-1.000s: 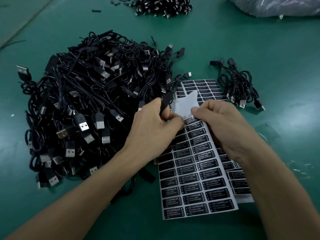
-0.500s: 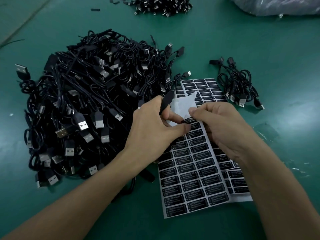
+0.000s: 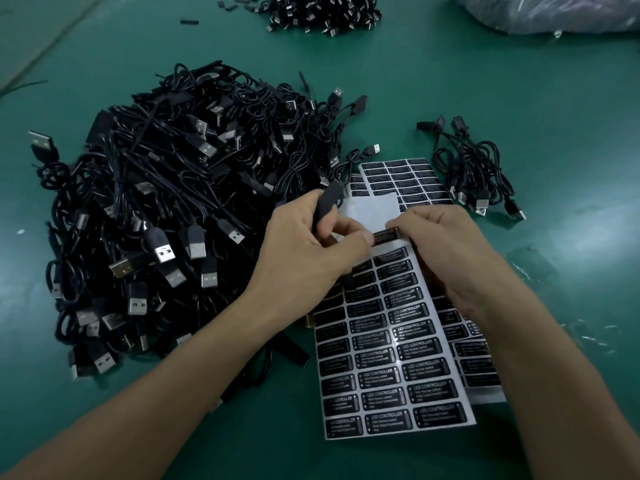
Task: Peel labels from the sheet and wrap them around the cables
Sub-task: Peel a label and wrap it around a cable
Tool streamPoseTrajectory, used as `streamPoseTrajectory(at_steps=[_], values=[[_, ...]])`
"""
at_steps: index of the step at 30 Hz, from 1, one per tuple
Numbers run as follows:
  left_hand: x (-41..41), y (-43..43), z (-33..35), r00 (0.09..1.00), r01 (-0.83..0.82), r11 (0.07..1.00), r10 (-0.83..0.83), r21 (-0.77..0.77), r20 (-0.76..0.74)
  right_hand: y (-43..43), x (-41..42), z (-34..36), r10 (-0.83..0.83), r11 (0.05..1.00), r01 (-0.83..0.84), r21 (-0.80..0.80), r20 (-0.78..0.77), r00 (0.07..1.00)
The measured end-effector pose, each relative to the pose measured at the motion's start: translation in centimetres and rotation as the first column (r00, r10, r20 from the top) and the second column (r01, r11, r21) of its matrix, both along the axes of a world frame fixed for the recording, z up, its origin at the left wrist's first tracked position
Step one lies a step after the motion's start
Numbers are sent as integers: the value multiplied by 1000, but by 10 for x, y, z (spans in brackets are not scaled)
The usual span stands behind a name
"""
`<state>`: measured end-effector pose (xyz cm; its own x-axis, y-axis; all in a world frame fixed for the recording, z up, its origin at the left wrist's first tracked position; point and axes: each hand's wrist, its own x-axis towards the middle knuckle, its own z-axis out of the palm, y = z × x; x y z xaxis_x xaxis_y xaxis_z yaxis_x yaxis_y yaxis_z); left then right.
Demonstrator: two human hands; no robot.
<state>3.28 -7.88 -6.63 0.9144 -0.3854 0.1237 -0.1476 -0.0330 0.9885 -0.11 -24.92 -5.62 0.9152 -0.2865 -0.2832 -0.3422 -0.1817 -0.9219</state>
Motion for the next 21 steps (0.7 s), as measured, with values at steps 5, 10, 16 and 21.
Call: streamPoseTrajectory(at_steps=[5,10,16,21], values=[[5,2,1,988,-76,991,61,-107,-142,-2,-5,2,-70,889,152,-432,200,977],[6,2,3,977,-123,982,94,-146,-191,-1,-5,7,-110,961,169,-219,258,960],[4,1,7,974,-157,974,125,-164,-188,11,-8,10,-36,975,15,222,90,995],[4,2,8,976,-136,978,104,-160,-193,15,-5,9,-107,949,54,311,155,982]])
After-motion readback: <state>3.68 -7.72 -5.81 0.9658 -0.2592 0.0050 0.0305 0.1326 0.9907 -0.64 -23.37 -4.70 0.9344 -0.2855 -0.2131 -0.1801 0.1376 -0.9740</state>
